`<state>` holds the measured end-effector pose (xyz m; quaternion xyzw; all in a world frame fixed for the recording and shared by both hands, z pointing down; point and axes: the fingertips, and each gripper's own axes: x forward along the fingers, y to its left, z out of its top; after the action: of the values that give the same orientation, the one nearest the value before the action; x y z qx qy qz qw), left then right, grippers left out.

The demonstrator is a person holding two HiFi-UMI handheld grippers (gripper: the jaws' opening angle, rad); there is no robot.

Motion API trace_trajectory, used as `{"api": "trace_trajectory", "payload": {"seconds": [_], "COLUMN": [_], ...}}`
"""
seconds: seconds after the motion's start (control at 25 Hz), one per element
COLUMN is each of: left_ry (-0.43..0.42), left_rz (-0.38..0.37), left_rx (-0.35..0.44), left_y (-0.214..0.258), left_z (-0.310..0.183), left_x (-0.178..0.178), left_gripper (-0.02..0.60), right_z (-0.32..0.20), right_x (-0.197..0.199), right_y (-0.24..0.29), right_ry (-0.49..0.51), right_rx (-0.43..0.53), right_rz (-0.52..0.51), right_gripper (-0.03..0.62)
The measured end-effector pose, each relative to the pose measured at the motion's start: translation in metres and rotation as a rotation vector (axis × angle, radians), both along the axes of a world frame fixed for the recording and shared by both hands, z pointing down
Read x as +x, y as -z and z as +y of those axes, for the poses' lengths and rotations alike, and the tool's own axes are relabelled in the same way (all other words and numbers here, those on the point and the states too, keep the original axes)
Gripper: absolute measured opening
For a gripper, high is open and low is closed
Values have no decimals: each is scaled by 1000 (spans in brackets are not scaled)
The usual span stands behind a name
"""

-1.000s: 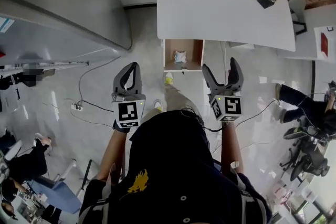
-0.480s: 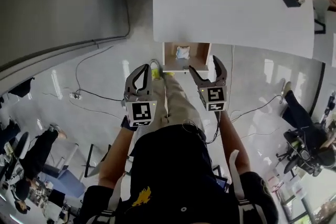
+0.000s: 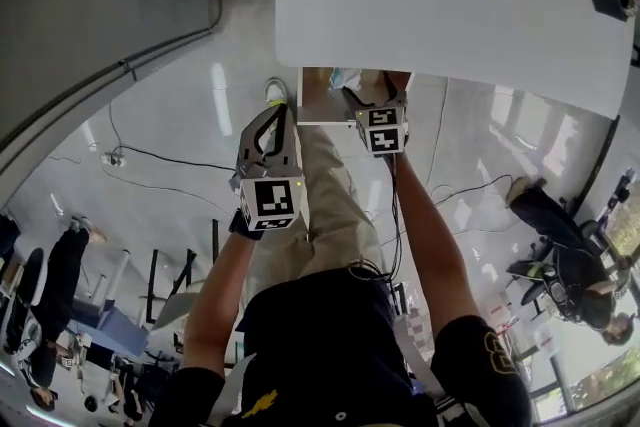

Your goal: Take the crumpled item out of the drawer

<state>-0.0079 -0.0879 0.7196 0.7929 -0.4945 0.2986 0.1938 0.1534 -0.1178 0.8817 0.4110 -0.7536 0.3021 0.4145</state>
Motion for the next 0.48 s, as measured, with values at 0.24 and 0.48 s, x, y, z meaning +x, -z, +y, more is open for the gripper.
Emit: {"api": "trace_trajectory", "payload": {"seconds": [0.24, 0.48], "left_ry": [23, 33], "left_rz": [7, -3], "left_rx": [-54, -75], "left_y": [-38, -44], "left_z": [4, 16], "left_x": [2, -5], "left_gripper": [18, 18], "right_z": [3, 42], "right_x": [3, 10], "right_y": [-95, -136], "right_ry": [54, 111], "right_rx": [-146, -397], "right_rz": [62, 134], "right_gripper": [430, 422]}}
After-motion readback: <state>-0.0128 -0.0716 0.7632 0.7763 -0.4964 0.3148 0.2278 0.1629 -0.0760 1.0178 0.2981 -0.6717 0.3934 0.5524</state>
